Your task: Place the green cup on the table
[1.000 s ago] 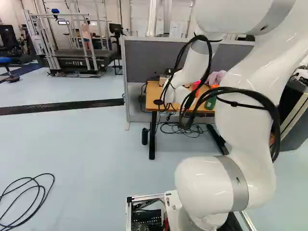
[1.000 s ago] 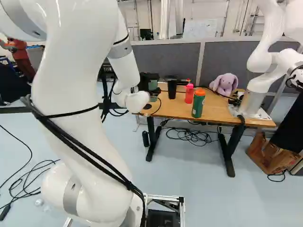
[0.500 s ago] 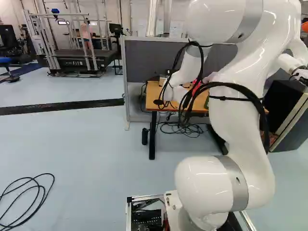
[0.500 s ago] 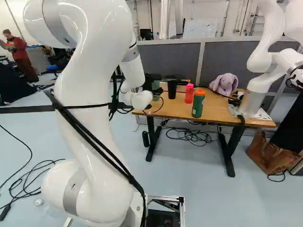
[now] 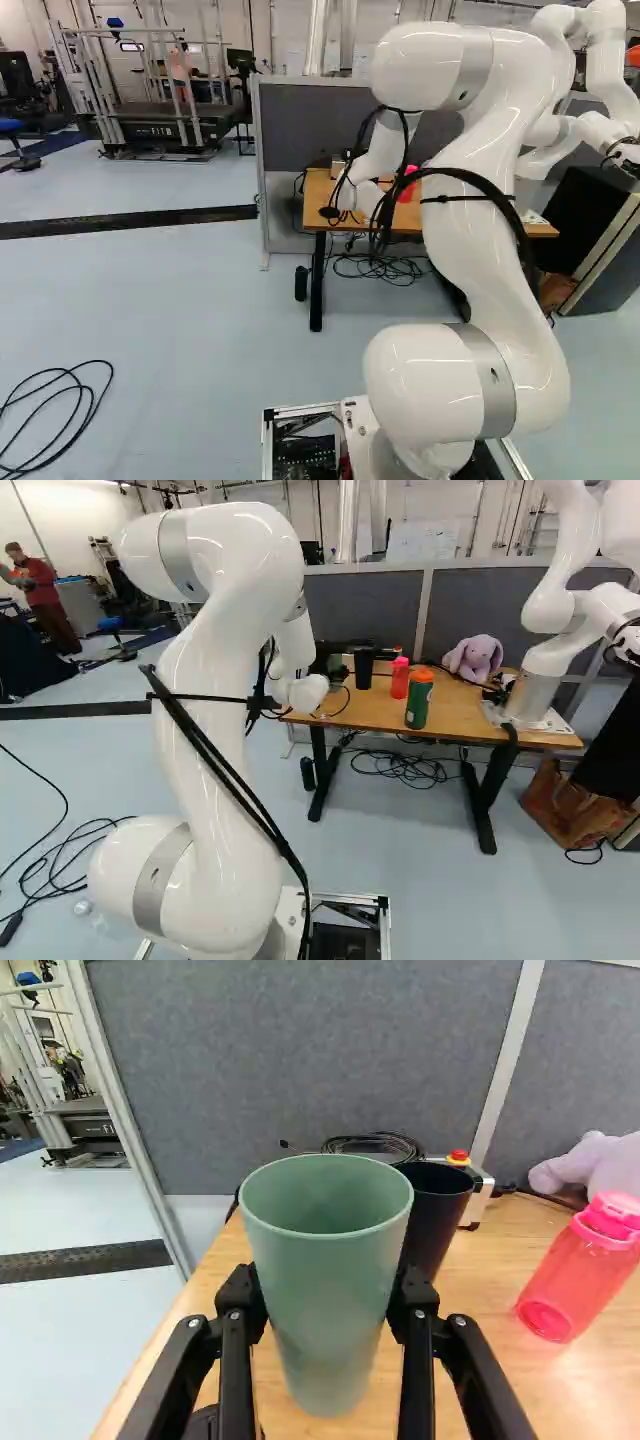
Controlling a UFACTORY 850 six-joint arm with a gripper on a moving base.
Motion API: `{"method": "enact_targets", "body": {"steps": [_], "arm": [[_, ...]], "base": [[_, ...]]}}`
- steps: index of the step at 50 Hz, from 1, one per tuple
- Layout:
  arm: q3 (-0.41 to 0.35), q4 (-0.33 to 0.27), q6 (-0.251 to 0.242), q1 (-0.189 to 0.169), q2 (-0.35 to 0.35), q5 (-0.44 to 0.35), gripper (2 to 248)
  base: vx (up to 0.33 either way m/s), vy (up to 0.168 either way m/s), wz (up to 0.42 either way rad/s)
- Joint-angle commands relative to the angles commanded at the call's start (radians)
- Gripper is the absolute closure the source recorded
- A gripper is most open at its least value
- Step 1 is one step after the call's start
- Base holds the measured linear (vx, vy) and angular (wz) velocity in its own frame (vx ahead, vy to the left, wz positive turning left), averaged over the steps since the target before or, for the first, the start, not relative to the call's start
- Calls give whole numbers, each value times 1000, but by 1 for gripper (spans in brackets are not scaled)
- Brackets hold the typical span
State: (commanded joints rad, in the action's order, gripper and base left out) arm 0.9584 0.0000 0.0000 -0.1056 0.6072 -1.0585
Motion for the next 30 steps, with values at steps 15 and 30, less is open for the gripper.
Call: {"method": "enact_targets", "body": {"steps": [15,30], "arm": [[101,0,0,-5,100,-3,123],[149,0,0,-7,157,-3,123]], "base": [[0,0,0],[0,0,0]]}}
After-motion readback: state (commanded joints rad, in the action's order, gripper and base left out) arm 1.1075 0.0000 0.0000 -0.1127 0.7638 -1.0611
